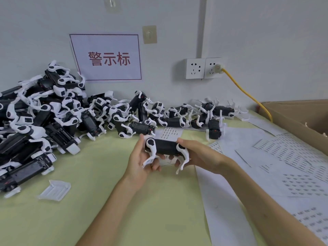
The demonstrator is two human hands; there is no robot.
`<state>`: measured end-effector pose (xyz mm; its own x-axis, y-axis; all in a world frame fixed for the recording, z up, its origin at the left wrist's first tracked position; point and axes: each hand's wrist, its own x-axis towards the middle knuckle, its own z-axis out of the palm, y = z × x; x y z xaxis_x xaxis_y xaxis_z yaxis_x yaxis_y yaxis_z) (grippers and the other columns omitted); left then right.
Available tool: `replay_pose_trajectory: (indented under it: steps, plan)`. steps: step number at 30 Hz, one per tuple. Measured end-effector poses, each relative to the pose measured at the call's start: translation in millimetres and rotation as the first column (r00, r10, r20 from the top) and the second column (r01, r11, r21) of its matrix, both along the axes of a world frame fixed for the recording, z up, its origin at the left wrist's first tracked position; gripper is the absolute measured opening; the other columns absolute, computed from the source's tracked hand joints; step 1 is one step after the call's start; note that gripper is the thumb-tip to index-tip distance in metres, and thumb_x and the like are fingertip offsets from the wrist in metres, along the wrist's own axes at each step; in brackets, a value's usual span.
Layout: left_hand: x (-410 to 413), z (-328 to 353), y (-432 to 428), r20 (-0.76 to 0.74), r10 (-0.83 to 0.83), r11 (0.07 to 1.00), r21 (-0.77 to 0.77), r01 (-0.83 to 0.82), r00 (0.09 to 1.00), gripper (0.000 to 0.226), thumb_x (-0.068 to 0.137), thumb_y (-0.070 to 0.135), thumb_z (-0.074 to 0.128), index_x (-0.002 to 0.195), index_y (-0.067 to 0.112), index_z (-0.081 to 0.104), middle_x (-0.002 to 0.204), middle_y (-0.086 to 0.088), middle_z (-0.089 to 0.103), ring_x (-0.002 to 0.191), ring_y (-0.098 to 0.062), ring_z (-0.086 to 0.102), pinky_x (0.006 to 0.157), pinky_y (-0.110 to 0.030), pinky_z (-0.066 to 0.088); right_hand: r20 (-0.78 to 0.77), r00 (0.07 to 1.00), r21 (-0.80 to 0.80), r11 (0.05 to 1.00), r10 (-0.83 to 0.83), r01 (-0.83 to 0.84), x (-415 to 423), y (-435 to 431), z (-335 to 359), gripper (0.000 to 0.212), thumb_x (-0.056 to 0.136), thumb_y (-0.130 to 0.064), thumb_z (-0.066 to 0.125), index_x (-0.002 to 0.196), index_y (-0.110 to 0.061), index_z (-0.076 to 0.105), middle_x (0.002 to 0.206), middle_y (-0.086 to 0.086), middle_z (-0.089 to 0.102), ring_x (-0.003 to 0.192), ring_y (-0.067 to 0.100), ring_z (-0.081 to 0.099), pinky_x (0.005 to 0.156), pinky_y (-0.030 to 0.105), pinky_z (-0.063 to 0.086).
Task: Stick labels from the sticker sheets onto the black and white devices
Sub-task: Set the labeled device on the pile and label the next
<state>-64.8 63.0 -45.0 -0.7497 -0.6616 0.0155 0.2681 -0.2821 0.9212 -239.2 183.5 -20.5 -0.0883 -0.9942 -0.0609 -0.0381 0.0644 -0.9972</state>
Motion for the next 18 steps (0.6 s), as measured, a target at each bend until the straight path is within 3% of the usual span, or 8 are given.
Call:
replay_pose_trajectory:
  steps: [3, 7, 10, 12, 13, 15, 18]
  plan:
    - [3.4, -1.6, -5.9, -0.108, 0.048, 0.984, 0.175, -0.029, 0.993, 0.064, 0.093, 0.070, 0.043, 0.103, 0.010, 0.064, 0.085, -0.018, 0.061, 0.053, -0.026, 0.049, 0.056, -0.032, 0.044, 0.171, 0.985, -0.030, 0.999, -0.037, 0.043, 3.0, -2.3, 2.4, 0.058, 0.100, -0.055, 0.047, 0.131, -0.009, 0.065, 0.106, 0.021, 0.070, 0.081, 0.028, 0.066, 0.085, 0.043, 0.058]
    - [5.1, -1.4, -10.5, -0.144, 0.070, 0.969, 0.243, -0.033, 0.987, 0.053, 0.094, 0.067, 0.047, 0.083, 0.018, 0.065, 0.078, -0.008, 0.060, 0.056, -0.023, 0.045, 0.057, -0.032, 0.040, 0.306, 0.951, -0.023, 0.999, -0.028, 0.036, 7.7, -5.7, -1.3, 0.064, 0.095, -0.059, 0.050, 0.137, -0.012, 0.062, 0.108, 0.019, 0.069, 0.082, 0.027, 0.067, 0.088, 0.045, 0.059]
    - [3.7, -4.7, -12.0, -0.114, 0.156, 0.946, 0.303, -0.115, 0.981, 0.047, 0.100, 0.060, 0.044, 0.097, 0.015, 0.060, 0.073, -0.007, 0.060, 0.055, -0.022, 0.046, 0.053, -0.029, 0.042, 0.418, 0.907, -0.061, 0.994, -0.058, 0.092, 7.4, -7.1, -1.5, 0.064, 0.091, -0.059, 0.059, 0.134, -0.013, 0.064, 0.110, 0.020, 0.069, 0.086, 0.030, 0.070, 0.087, 0.043, 0.059]
    - [2.4, -5.6, -12.9, -0.083, 0.139, 0.942, 0.318, -0.106, 0.987, 0.044, 0.104, 0.052, 0.040, 0.112, 0.013, 0.059, 0.076, -0.008, 0.065, 0.057, -0.022, 0.052, 0.051, -0.028, 0.047, 0.479, 0.874, -0.101, 0.985, -0.078, 0.143, 3.7, -7.4, -2.6, 0.072, 0.086, -0.057, 0.067, 0.134, -0.004, 0.061, 0.114, 0.020, 0.068, 0.097, 0.034, 0.072, 0.088, 0.043, 0.059]
    - [1.5, -5.3, -11.7, -0.060, 0.100, 0.954, 0.291, -0.078, 0.993, 0.042, 0.105, 0.047, 0.042, 0.118, 0.012, 0.061, 0.080, -0.007, 0.069, 0.060, -0.022, 0.056, 0.053, -0.028, 0.049, 0.470, 0.878, -0.127, 0.978, -0.087, 0.164, 2.3, -7.5, -3.1, 0.073, 0.085, -0.054, 0.070, 0.132, 0.001, 0.059, 0.114, 0.019, 0.067, 0.101, 0.036, 0.071, 0.089, 0.044, 0.059]
    - [-2.1, -4.3, -7.3, 0.021, -0.003, 0.988, 0.154, -0.001, 1.000, 0.040, 0.098, 0.043, 0.051, 0.125, 0.017, 0.067, 0.096, -0.003, 0.074, 0.072, -0.019, 0.064, 0.065, -0.031, 0.049, 0.384, 0.916, -0.188, 0.961, -0.119, 0.204, 2.6, -7.9, -4.2, 0.056, 0.087, -0.044, 0.072, 0.125, -0.004, 0.062, 0.111, 0.015, 0.063, 0.102, 0.036, 0.070, 0.089, 0.044, 0.059]
    - [-6.5, -4.0, 2.2, 0.109, -0.136, 0.989, -0.049, 0.142, 0.985, 0.052, 0.090, 0.058, 0.051, 0.129, 0.029, 0.070, 0.119, 0.005, 0.073, 0.092, -0.016, 0.070, 0.080, -0.036, 0.049, 0.174, 0.962, -0.228, 0.942, -0.211, 0.248, 10.6, -7.0, -5.4, 0.046, 0.086, -0.032, 0.074, 0.128, -0.018, 0.063, 0.112, 0.011, 0.067, 0.095, 0.021, 0.069, 0.087, 0.036, 0.058]
